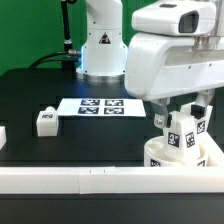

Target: Assemble stool

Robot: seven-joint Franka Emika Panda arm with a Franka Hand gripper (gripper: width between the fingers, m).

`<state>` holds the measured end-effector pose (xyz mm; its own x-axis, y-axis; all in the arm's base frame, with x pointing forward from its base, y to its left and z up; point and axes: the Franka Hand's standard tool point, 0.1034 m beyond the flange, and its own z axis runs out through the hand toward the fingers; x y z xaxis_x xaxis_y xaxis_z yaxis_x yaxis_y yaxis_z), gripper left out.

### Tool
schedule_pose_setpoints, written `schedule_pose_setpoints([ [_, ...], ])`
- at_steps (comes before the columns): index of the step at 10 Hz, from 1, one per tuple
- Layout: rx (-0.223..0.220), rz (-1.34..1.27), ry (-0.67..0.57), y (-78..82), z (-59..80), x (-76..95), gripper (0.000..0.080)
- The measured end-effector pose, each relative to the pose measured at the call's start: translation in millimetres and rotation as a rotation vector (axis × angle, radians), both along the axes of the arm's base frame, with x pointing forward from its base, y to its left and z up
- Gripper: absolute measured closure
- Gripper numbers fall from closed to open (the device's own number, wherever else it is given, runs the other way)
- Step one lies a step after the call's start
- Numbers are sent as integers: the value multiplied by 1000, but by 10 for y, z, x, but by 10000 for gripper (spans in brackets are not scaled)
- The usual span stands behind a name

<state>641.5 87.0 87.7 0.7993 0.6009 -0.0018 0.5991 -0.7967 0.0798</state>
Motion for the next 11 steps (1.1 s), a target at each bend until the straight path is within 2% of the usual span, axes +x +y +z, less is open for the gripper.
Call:
schedule_pose_setpoints([
  [2,4,-15,-9,134,17,7,150],
  [9,4,-30,-9,58,-10,9,150],
  [11,-2,-35,1,26,-119,-23,150],
])
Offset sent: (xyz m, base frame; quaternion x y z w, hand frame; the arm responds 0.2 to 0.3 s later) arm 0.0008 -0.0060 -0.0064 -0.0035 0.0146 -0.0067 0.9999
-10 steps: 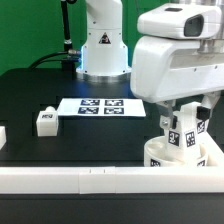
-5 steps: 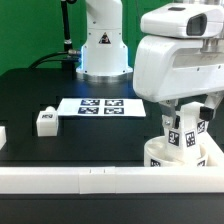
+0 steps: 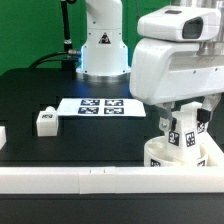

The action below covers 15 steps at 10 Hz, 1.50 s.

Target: Assemble stool

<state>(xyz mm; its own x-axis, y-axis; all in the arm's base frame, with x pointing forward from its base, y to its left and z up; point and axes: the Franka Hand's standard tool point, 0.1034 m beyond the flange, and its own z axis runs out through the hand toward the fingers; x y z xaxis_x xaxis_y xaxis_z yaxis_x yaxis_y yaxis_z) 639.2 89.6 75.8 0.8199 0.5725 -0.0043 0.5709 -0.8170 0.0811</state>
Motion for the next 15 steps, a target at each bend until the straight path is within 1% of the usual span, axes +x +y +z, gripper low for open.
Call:
schedule_pose_setpoints([
  [1,-1,2,0,5,-23,-3,150],
  [4,-1,-24,-1,4,-23,-2,150],
  [6,1,-57,-4,-2,-22,-1,417],
  [7,2,-73,-5,-2,-19,1,417],
  [8,6,-158,-11,-2,-18,1,463],
  [11,16,-363,-25,-2,-18,2,463],
  [13,30,-549,-41,-61,-27,52,463],
  [15,43,-751,-59,-41,-22,60,463],
])
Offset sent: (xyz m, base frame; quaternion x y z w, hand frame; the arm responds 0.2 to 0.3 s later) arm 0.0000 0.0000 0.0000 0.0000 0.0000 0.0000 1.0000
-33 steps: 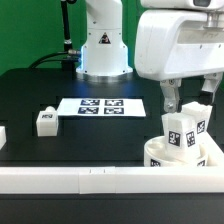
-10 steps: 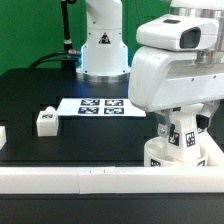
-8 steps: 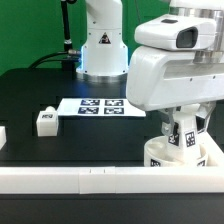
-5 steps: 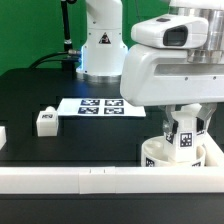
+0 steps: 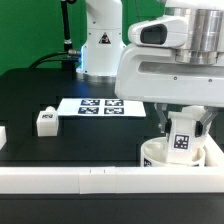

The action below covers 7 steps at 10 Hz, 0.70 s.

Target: Assemble stool

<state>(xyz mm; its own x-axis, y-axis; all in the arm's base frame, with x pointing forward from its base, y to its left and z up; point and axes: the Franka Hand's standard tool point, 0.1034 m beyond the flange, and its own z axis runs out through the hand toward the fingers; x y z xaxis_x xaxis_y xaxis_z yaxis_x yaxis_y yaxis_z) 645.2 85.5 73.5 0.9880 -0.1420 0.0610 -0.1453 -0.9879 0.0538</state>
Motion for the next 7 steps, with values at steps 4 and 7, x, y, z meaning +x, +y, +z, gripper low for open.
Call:
schedule_pose_setpoints([
  [4,112,-501,-25,-30,-16,17,463],
  [7,126,-708,-27,9,-20,10,463],
])
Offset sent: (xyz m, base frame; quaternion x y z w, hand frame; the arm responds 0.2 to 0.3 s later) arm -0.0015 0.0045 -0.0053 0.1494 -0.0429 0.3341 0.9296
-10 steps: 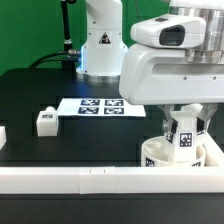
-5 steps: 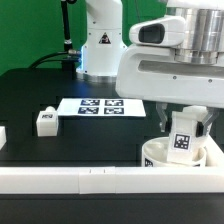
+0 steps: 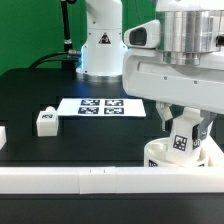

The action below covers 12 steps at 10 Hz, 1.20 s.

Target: Assemble stool

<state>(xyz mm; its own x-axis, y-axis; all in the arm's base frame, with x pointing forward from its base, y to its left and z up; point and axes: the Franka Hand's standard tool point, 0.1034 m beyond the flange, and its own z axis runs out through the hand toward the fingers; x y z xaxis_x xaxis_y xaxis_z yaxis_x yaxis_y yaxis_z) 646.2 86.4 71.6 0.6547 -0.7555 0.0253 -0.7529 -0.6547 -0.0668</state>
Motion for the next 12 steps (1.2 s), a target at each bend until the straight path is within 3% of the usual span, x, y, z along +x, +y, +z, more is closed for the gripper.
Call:
schedule_pose_setpoints([
  [2,10,-142,4,3,-1,-1,463],
  [4,56,-409,11,9,-7,0,463],
  [5,85,-553,7,16,-18,-2,463],
  [6,141,-734,-9,20,-18,-18,463],
  [8,191,-995,1,94,-19,-23,463],
  [12,213,-1194,21,128,-21,-30,463],
])
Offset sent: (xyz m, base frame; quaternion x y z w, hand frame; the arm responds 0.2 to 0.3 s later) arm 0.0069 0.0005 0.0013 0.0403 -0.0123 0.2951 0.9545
